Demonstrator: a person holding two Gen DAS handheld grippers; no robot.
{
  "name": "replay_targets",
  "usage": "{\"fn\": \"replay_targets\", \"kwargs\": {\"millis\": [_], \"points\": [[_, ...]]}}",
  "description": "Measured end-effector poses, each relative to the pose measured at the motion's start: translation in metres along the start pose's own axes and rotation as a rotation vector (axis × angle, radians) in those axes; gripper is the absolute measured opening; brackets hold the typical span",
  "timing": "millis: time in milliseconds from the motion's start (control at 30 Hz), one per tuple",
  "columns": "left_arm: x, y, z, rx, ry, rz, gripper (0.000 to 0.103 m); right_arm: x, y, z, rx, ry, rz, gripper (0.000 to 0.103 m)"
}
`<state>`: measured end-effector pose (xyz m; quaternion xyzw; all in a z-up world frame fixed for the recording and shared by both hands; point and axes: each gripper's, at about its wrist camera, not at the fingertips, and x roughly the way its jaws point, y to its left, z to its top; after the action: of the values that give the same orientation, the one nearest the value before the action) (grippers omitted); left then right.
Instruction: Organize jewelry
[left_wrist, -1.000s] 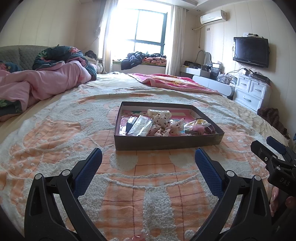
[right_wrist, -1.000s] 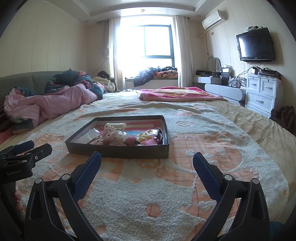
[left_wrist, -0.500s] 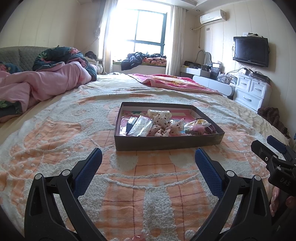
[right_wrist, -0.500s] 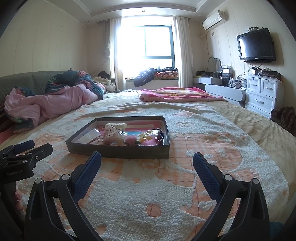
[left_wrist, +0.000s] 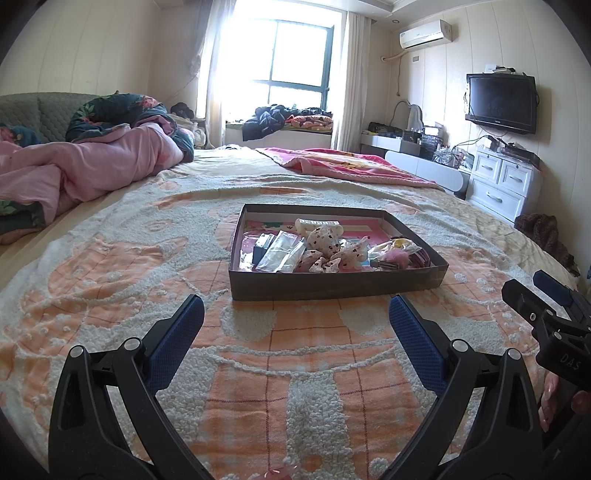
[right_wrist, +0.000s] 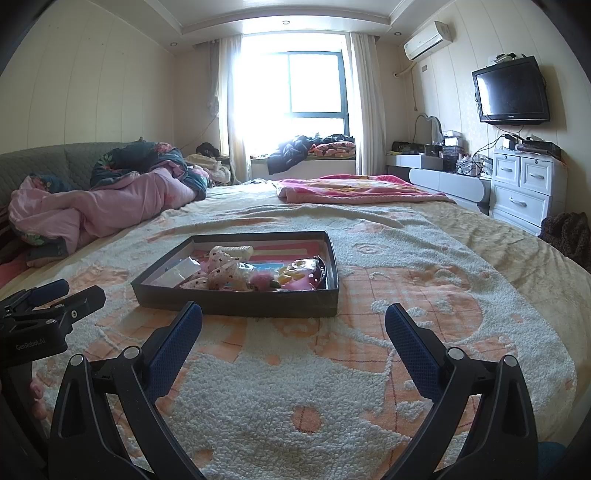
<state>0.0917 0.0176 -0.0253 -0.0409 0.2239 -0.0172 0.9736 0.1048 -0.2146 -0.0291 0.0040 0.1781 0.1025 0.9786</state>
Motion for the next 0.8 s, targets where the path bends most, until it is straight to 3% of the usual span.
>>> {"fn": "replay_targets", "kwargs": {"millis": [800], "points": [[0.007,-0.009,0.000,0.004,0.036,0.018,0.092,0.000,-0.003,0.001,0.004,0.010,-0.015,0.097]]}}
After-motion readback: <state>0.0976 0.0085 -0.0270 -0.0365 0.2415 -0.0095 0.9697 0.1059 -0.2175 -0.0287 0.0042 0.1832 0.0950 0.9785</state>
